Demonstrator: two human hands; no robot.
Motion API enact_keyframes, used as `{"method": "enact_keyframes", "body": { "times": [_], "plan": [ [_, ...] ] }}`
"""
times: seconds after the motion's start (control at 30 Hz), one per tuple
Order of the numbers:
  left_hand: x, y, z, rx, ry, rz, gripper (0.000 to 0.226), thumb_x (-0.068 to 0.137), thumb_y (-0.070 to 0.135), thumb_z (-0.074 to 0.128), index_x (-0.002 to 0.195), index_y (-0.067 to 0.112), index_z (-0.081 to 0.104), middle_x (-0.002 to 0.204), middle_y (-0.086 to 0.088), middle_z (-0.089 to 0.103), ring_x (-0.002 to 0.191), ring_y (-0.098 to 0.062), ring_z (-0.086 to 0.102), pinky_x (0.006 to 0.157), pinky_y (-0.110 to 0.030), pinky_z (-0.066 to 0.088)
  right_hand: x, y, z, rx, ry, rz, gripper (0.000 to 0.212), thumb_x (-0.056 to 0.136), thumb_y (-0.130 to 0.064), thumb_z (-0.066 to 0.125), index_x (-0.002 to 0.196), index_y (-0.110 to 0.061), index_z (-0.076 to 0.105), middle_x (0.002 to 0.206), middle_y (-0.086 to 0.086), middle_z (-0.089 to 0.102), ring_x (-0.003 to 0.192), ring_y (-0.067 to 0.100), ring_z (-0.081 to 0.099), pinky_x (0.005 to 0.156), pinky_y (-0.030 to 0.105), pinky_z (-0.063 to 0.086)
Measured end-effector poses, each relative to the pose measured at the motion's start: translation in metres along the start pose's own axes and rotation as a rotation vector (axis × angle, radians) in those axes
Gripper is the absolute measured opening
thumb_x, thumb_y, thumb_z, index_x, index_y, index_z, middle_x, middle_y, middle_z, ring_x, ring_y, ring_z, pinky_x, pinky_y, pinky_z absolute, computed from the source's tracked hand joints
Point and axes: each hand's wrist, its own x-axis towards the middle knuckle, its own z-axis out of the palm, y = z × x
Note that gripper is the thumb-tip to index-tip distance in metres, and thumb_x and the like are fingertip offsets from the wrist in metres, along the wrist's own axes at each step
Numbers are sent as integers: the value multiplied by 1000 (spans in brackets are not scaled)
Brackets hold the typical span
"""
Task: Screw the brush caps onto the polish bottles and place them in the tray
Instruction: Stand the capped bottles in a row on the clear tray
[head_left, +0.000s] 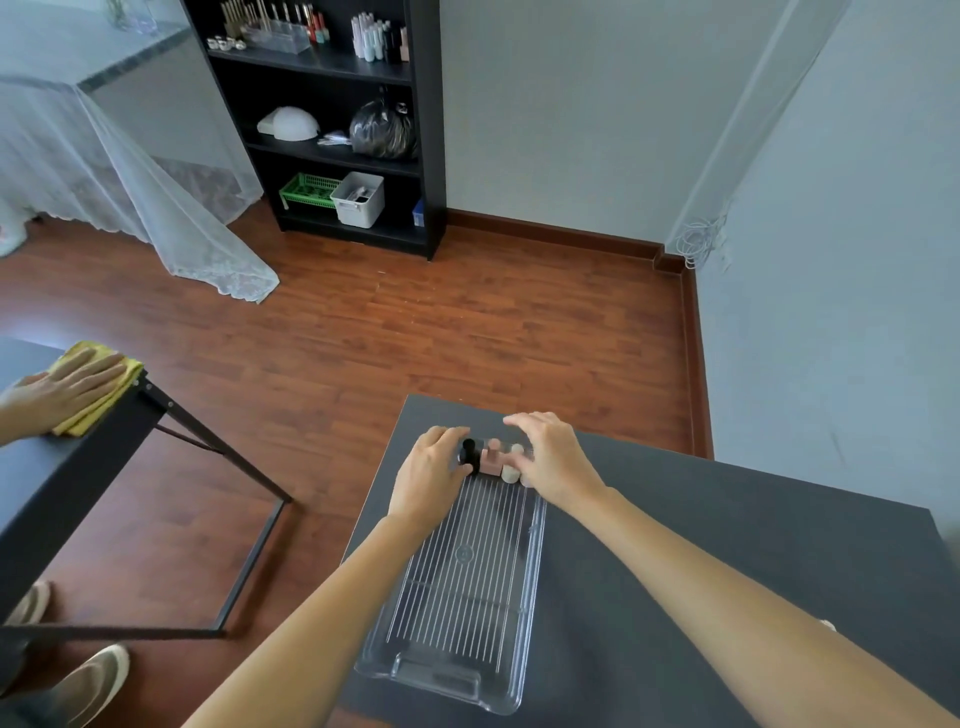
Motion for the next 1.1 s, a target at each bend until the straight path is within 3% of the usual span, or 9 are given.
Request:
{"method": "enact_keyframes", "body": {
  "times": [0.13, 0.3, 0.4, 0.5, 0.57, 0.63, 0.77, 0.83, 1.1],
  "plan": [
    [-53, -7, 9, 19, 62, 7, 41, 93, 15, 67, 132, 10, 58, 131, -3, 59, 124, -23, 52, 97, -36, 48, -44, 23, -23, 17, 119, 32, 36, 89, -16, 66, 125, -11, 63, 123, 5, 66, 121, 20, 53, 96, 22, 38],
    [-120, -16, 33, 105, 72, -28, 33, 94, 18, 66, 124, 5, 65, 130, -11, 61, 123, -31, 55, 102, -44, 47, -120, 81, -47, -66, 104, 190, 28, 90, -15, 67, 118, -12, 68, 117, 2, 69, 119, 22, 56, 98, 23, 34],
    [-149, -21, 49, 183, 23, -80, 40, 99, 26, 58, 134, 8, 58, 147, -14, 49, 141, -35, 39, 115, -51, 32, -165, 119, -63, -123, 77, 339, 27, 87, -11, 70, 114, -11, 69, 114, 7, 69, 121, 29, 53, 101, 33, 37],
    [-164, -25, 60, 243, -61, -136, 59, 104, 50, 28, 150, 16, 41, 162, -8, 26, 152, -28, 12, 123, -49, 11, -208, 146, -74, -207, 118, 509, 29, 84, -10, 73, 113, -12, 69, 114, 10, 68, 127, 34, 45, 102, 44, 36],
    [-167, -26, 65, 279, -69, -100, 85, 93, 67, -2, 153, 18, 35, 164, -7, 20, 153, -28, 5, 122, -48, 7, -233, 158, -76, -229, 170, 598, 35, 82, -8, 75, 115, -12, 68, 120, 9, 66, 128, 35, 42, 100, 49, 36],
    [-167, -26, 69, 293, -42, -80, 94, 89, 69, -12, 153, 18, 35, 163, -8, 21, 153, -29, 5, 122, -49, 9, -253, 168, -76, -187, 201, 647, 39, 81, -3, 73, 118, -11, 66, 126, 11, 62, 125, 37, 42, 98, 48, 39],
    [-165, -27, 76, 302, -35, -95, 77, 96, 61, 8, 152, 18, 37, 162, -9, 26, 153, -29, 5, 121, -50, 10, -270, 181, -78, -63, 222, 642, 33, 85, 8, 62, 116, -5, 66, 115, 18, 62, 96, 34, 58, 83, 36, 46],
    [-165, -29, 78, 295, -36, -108, 66, 100, 55, 17, 152, 18, 37, 162, -8, 26, 153, -26, 3, 121, -50, 9, -269, 184, -80, -62, 235, 631, 29, 87, 11, 57, 111, -2, 67, 107, 18, 65, 85, 28, 56, 77, 31, 43],
    [-165, -29, 78, 285, -39, -111, 62, 100, 51, 21, 153, 21, 34, 163, -5, 23, 153, -25, -2, 121, -44, 3, -229, 149, -73, 12, 176, 522, 19, 90, 2, 57, 106, -3, 66, 94, 17, 68, 79, 28, 56, 68, 26, 40]
  ]
}}
